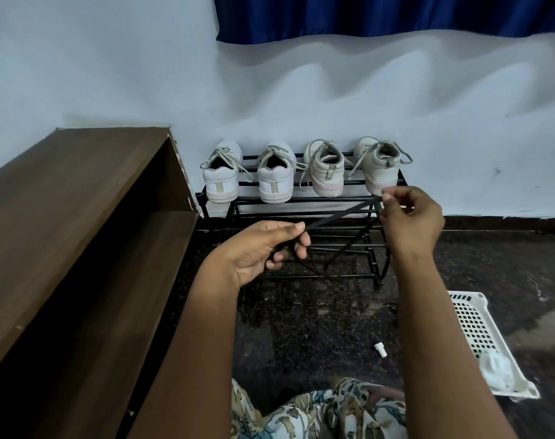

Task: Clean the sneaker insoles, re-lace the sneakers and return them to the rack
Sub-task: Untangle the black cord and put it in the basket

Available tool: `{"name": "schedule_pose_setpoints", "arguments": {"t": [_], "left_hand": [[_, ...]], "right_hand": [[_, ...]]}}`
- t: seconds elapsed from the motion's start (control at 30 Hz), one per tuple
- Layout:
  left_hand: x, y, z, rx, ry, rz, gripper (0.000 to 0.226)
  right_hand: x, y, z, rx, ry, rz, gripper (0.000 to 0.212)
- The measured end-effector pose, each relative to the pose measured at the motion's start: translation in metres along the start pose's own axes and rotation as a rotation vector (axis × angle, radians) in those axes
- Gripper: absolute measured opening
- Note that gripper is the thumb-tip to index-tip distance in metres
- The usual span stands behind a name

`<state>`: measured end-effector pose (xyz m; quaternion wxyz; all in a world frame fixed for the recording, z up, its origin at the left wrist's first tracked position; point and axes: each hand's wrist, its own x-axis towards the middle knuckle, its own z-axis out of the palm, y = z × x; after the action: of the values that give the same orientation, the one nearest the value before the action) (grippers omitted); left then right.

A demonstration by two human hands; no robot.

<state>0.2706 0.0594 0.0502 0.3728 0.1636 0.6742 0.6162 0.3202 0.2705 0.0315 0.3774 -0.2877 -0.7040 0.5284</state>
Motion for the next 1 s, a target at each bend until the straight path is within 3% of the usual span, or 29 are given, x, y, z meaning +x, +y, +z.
{"name": "schedule_pose_setpoints", "arguments": {"t": [0.1,0.27,0.33,0.4,0.47,0.53,0.7,0.83,1.0], "left_hand": [[0.003,0.003,0.004,-0.101,0.043,0.028,0.023],[0.011,0.008,0.014,-0.223,0.116,0.062,0.023],[0.014,0.009,0.018,-0.216,0.131,0.061,0.023],[0.016,0.010,0.023,-0.180,0.130,0.054,0.023],[0.017,0.009,0.028,-0.135,0.117,0.058,0.022],[0.019,0.008,0.030,-0.066,0.105,0.058,0.022],[0.019,0.007,0.028,0.038,0.064,0.030,0.016],[0.018,0.007,0.030,0.052,-0.008,0.012,0.016],[0.019,0.008,0.032,0.076,-0.060,0.010,0.015]], "right_hand": [[0.002,0.006,-0.006,-0.139,0.108,0.012,0.010],[-0.014,-0.003,0.000,-0.303,-0.064,-0.098,0.014],[-0.021,-0.014,0.005,-0.116,-0.223,-0.035,0.006],[-0.032,-0.029,0.007,0.062,-0.518,0.171,0.020],[-0.041,-0.037,0.012,0.020,-0.778,0.278,0.043],[-0.045,-0.033,0.018,0.068,-0.853,0.305,0.049],[-0.038,-0.023,0.023,0.271,-0.686,0.357,0.019],[-0.027,-0.009,0.025,0.018,-0.482,0.170,0.017],[-0.019,-0.008,0.019,0.052,-0.322,0.165,0.020]]}}
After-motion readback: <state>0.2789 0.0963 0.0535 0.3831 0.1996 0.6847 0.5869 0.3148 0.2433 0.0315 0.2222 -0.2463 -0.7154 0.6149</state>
